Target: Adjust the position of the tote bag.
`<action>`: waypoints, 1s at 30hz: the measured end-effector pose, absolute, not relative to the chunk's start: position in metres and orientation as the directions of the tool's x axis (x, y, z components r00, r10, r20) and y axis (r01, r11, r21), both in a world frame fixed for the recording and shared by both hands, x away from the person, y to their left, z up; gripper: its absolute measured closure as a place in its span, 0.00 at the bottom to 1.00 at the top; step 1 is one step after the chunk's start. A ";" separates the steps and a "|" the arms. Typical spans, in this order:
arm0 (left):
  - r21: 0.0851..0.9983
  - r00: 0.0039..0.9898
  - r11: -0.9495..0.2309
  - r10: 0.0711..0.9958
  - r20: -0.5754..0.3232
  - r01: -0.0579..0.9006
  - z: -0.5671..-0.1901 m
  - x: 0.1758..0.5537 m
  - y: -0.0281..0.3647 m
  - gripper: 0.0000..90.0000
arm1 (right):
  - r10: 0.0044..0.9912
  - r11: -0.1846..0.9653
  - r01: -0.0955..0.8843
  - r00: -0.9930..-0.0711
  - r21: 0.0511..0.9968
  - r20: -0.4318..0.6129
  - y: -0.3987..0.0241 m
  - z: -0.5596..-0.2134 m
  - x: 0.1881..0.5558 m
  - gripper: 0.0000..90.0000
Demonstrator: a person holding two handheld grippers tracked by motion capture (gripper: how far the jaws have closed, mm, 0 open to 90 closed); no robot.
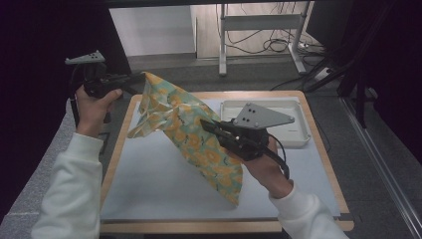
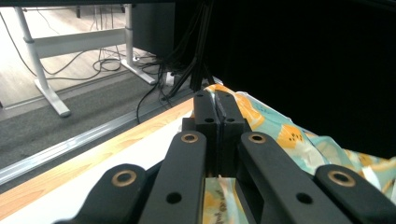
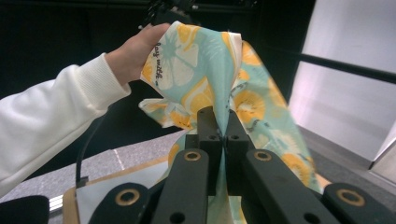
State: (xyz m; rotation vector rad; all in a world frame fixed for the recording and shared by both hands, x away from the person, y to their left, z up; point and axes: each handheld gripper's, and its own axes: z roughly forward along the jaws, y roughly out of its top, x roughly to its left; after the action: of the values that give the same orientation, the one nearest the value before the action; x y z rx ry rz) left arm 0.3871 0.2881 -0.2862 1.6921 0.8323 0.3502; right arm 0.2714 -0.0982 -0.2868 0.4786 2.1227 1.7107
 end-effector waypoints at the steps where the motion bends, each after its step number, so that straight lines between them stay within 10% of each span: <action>1: 0.936 0.703 -0.089 0.685 -0.190 0.340 -0.285 0.386 0.289 1.00 | 0.482 0.205 0.030 -0.873 0.978 -0.074 -0.098 -0.287 0.271 0.99; 30: 0.950 0.728 -0.103 0.669 -0.153 0.295 -0.264 0.349 0.302 1.00 | 0.623 0.083 0.050 -0.782 0.995 -0.013 -0.165 -0.258 0.298 0.99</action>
State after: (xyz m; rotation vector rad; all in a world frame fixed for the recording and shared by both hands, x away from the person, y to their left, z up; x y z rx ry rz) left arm 0.3491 0.3022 -0.2638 1.6938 0.7758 0.3757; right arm 0.2984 -0.1649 -0.2579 0.6621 1.9308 1.7449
